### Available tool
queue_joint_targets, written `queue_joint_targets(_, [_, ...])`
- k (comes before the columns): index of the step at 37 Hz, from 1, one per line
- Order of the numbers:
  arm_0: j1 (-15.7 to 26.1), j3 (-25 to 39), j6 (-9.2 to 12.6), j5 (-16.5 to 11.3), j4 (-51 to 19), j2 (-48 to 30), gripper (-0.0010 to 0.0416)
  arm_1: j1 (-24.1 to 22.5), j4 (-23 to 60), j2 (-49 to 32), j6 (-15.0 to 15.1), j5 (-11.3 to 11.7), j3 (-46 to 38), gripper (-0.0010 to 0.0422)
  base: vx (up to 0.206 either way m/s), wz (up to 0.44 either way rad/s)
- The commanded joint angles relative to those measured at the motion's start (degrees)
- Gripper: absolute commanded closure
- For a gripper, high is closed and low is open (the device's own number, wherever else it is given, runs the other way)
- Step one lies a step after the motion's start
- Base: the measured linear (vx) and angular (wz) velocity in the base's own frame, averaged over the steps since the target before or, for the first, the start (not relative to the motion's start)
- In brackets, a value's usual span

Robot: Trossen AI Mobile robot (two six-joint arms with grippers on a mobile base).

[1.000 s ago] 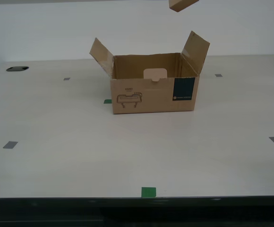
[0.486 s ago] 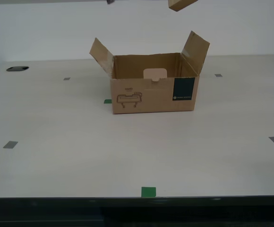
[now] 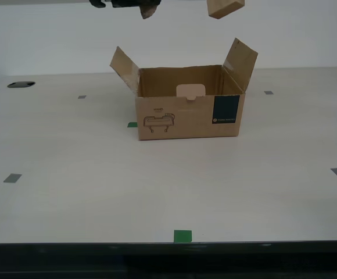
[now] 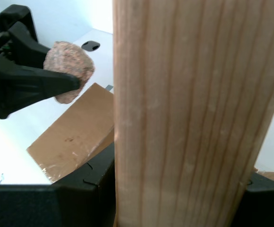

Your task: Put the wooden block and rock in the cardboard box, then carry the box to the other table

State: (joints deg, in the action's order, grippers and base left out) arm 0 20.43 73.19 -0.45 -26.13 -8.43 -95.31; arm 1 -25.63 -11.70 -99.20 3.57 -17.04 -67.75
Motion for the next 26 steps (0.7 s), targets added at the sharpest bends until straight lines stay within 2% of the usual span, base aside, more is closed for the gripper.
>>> queue_joint_targets(1, [0.00,-2.75,-0.17,0.11,3.82,0.04,0.0406,-0.11,-0.24,0.07,0.17,-0.22,0.50,0.0413,0.000,0.000])
queue_joint_targets(13, [0.33,-9.42,-0.07,0.11,11.67,0.04,0.0406,-1.79,-1.03,0.07,1.40,-0.13,2.58,0.0413,0.000,0.000])
queue_joint_targets(20, [0.37,-12.94,-0.07,0.11,16.28,0.04,0.0406,-2.45,-4.76,0.07,2.43,-0.04,6.05,0.0413,0.000,0.000])
queue_joint_targets(26, [0.42,-14.32,-0.11,0.11,17.27,0.04,0.0406,-2.45,-6.38,0.04,3.15,0.04,8.74,0.0413,0.000,0.000])
